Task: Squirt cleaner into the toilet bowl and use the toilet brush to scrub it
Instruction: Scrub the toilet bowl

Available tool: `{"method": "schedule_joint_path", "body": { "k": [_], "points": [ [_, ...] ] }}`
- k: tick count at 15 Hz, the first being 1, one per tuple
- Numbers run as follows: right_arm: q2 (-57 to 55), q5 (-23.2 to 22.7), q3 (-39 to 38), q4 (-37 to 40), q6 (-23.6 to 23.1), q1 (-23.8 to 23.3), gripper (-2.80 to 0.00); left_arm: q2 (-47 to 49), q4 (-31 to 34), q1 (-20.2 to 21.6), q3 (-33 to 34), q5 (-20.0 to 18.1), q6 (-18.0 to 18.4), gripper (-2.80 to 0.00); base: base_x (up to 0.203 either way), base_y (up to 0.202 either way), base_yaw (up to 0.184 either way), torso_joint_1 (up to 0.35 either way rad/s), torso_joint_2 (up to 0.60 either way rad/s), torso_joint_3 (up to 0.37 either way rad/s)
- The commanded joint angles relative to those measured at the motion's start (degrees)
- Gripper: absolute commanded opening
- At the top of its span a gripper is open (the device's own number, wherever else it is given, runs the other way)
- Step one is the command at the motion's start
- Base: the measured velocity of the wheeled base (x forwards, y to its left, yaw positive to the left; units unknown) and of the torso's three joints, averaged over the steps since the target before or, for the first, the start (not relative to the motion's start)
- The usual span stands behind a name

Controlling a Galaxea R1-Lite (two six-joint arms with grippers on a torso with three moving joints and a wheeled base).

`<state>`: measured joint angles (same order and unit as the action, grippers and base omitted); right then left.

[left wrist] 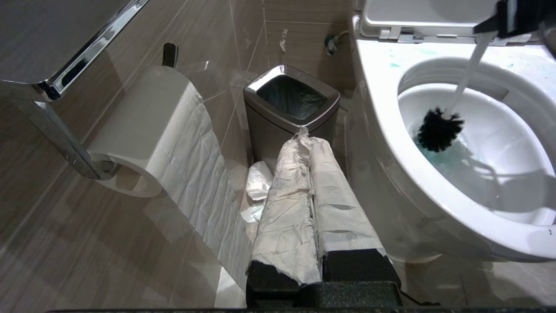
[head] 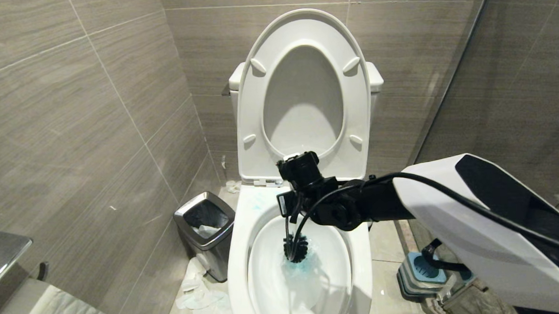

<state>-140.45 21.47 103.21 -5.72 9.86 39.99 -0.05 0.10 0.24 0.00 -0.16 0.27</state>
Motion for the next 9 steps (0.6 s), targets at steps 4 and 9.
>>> {"method": "schedule_joint_path", "body": {
  "k": [4, 9],
  "points": [
    [-6.43, 1.47, 3.12, -1.64, -0.69, 0.01, -2.8, 0.05, -0.01, 0.02, 0.09, -0.02, 0.0, -2.8, 0.0, 0.0, 0.0, 0.0, 0.0, 0.0],
    [6.92, 1.86, -1.67, 1.05, -0.54, 0.18, -2.8, 0.05, -0.01, 0.02, 0.09, -0.02, 0.0, -2.8, 0.0, 0.0, 0.0, 0.0, 0.0, 0.0]
  ]
}}
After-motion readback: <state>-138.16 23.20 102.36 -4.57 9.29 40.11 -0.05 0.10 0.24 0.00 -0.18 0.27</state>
